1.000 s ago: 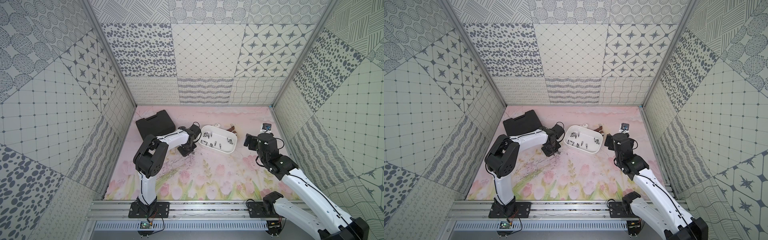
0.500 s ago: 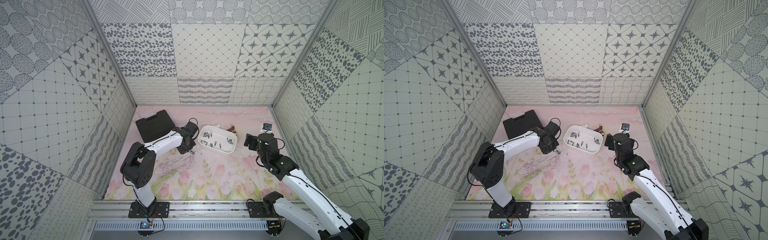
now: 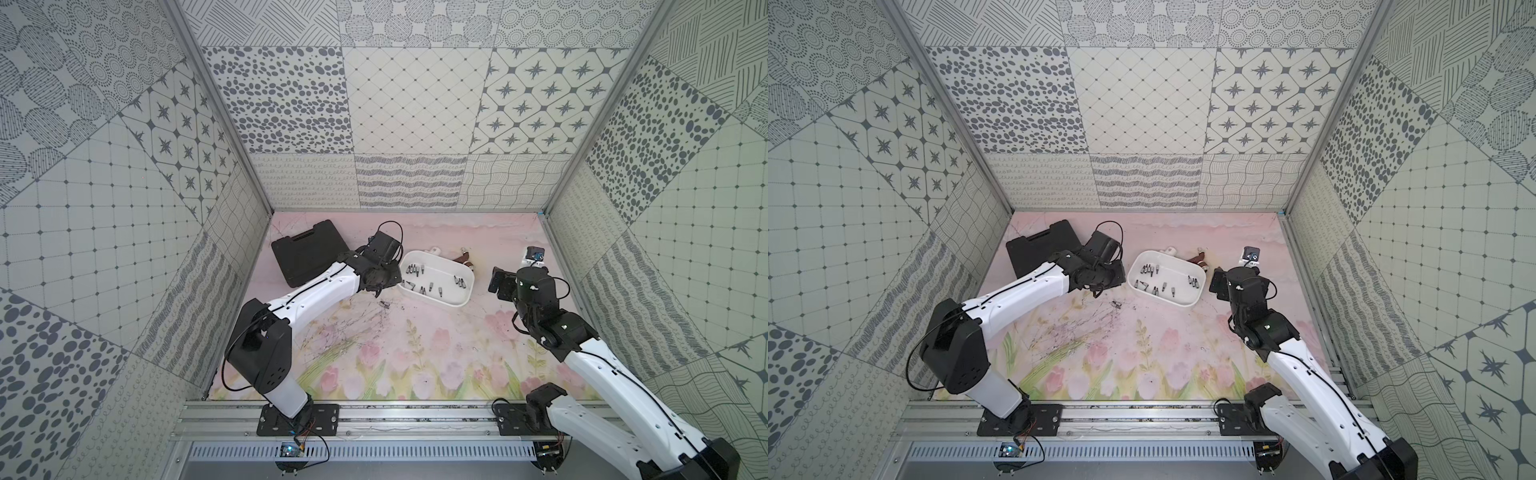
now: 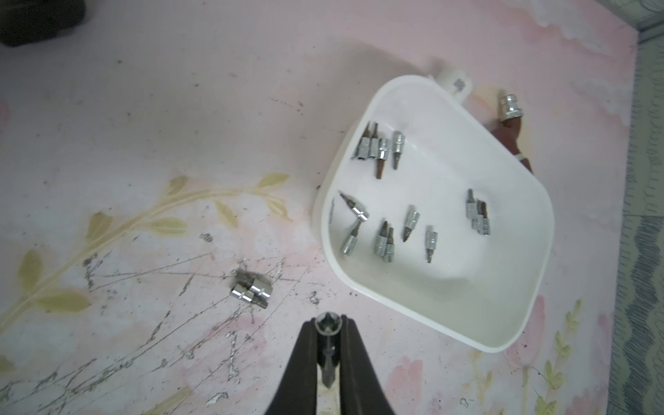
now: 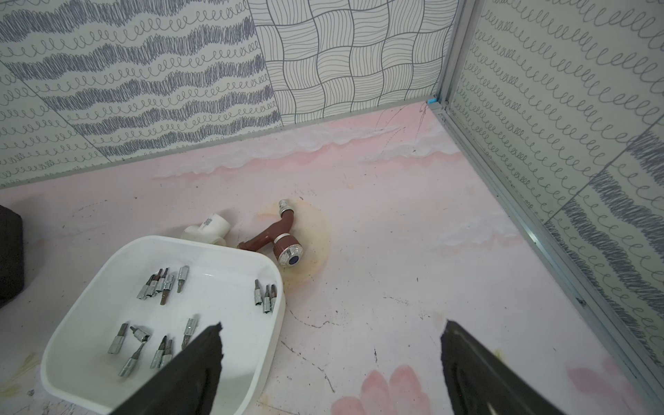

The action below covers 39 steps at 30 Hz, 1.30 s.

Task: Put the bit on the desktop into the storage box
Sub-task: Place the screwdriver bit in the storage box.

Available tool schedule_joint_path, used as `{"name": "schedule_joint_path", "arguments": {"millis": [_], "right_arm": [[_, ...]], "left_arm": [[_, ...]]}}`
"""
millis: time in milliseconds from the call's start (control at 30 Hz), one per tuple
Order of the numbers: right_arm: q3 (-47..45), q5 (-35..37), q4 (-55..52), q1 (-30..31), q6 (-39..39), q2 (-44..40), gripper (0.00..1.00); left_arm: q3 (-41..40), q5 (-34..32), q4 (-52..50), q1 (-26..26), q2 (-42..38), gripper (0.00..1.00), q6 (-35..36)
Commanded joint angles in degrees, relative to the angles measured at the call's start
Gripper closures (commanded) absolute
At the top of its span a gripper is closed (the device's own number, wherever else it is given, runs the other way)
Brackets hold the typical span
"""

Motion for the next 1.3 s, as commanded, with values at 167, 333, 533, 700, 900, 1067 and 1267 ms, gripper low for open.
{"name": "schedule_joint_path", "arguments": {"millis": [167,333,533,700,900,1067,1267], "right_arm": [[-0.62,0.67,2.43,-0.35,-0.53,-2.62,0.03],[-0.86,0.7,2.39,-0.39,-0.72,-2.99,0.03],[-0.62,0.6,2.38,-0.43,-0.67,-2.81,0.03],[-0.71,0.56,2.42,-0.39,-0.67,-2.95,0.03],[-0.87,0.49,2.38,-0.4,-0.51,-3.07,0.03],[-1.03,0.32,2.38,-0.43,-0.27,-3.13,0.03],[-1.31,0.16,2.4,-0.39,0.27,-3.03,0.03]], "left_arm": [[13.5,6.72,-4.46,-3.0,7.47,1.0,22.53],[18.59,5.43,-7.17,-3.95,12.33,1.0,25.0],[24.05,4.86,-8.54,-4.67,18.71,1.0,25.98],[30.09,3.15,-11.17,-5.4,25.21,1.0,26.16],[37.47,2.41,-14.5,-6.35,32.81,1.0,27.55],[41.95,2.09,-17.11,-6.89,37.84,1.0,28.1],[42.64,2.53,-16.92,-7.08,39.84,1.0,28.01]]}}
